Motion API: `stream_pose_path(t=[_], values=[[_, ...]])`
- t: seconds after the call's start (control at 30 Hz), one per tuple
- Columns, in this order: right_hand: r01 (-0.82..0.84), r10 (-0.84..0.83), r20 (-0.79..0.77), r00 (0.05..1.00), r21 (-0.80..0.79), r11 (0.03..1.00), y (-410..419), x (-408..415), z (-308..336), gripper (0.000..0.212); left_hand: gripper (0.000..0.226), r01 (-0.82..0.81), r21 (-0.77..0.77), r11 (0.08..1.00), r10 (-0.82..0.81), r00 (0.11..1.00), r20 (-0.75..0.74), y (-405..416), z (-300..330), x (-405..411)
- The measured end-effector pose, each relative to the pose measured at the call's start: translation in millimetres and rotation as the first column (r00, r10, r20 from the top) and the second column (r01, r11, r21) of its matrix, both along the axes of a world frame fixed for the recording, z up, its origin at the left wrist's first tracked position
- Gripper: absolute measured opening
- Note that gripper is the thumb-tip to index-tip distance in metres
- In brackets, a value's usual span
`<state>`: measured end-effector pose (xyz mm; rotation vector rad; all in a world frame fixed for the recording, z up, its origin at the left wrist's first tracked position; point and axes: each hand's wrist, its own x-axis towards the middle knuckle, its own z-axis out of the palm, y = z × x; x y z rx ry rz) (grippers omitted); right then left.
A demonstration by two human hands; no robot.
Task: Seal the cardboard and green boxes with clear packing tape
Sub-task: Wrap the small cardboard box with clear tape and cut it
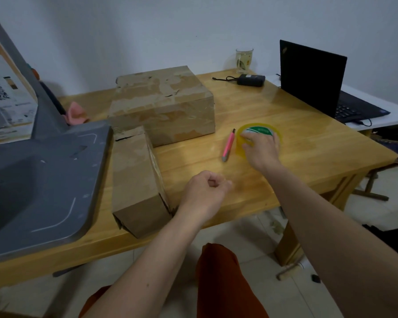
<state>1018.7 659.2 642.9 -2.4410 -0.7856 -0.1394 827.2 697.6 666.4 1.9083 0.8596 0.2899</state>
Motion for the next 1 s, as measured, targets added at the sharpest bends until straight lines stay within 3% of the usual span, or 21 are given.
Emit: stream_pose_path(t=[0.07, 0.2, 0.3, 0.4, 0.47, 0.6, 0.8, 0.9, 1.0], values=[[0.042, -0.043, -0.063, 0.997, -0.017, 0.999, 9.3, 0.8, 9.3, 0.035, 0.03, 0.023, -0.002, 1.0, -0.023, 0.999, -0.028, 1.6, 5.0, 2.8], [-0.037, 0.036, 0.059, 0.998, 0.017, 0.999, 30.2, -12.1, 27.4, 0.034, 0.03, 0.058, 0.093, 0.994, -0.051, 0.996, -0.075, 4.8, 11.2, 3.3], [-0.164, 0.176, 0.038, 0.984, -0.218, 0.962, 52.3, -22.0, 34.7, 0.026, 0.032, 0.11, 0.155, 0.982, -0.086, 0.985, -0.152, 4.9, 14.1, 1.3], [-0.185, 0.194, -0.03, 0.981, -0.473, 0.861, 70.3, -29.6, 37.0, 0.025, 0.024, 0.156, 0.176, 0.972, -0.121, 0.974, -0.192, 6.4, 14.1, -0.5], [-0.162, 0.171, -0.026, 0.985, -0.489, 0.857, 77.0, -28.3, 36.3, 0.029, 0.018, 0.169, 0.178, 0.97, -0.132, 0.97, -0.203, 7.8, 13.2, -1.3], [-0.129, 0.126, -0.039, 0.991, -0.479, 0.868, 81.4, -23.2, 35.0, 0.033, 0.037, 0.173, 0.17, 0.97, -0.131, 0.965, -0.229, 10.7, 12.3, -1.8], [-0.232, 0.166, -0.359, 0.919, -0.15, 0.961, 60.4, -18.3, 75.2, 0.045, 0.047, 0.16, 0.165, 0.973, -0.123, 0.969, -0.213, 12.1, 9.3, -1.5], [-0.212, 0.224, -0.416, 0.882, 0.075, 0.974, 29.3, -15.8, 87.9, 0.061, 0.033, 0.081, 0.197, 0.977, -0.05, 0.986, -0.161, 13.8, 9.4, 0.0], [-0.176, 0.255, -0.448, 0.857, 0.21, 0.962, -15.1, -20.9, 82.5, 0.056, 0.017, 0.006, 0.205, 0.979, 0.019, 0.993, -0.119, 15.6, 5.9, 5.9]])
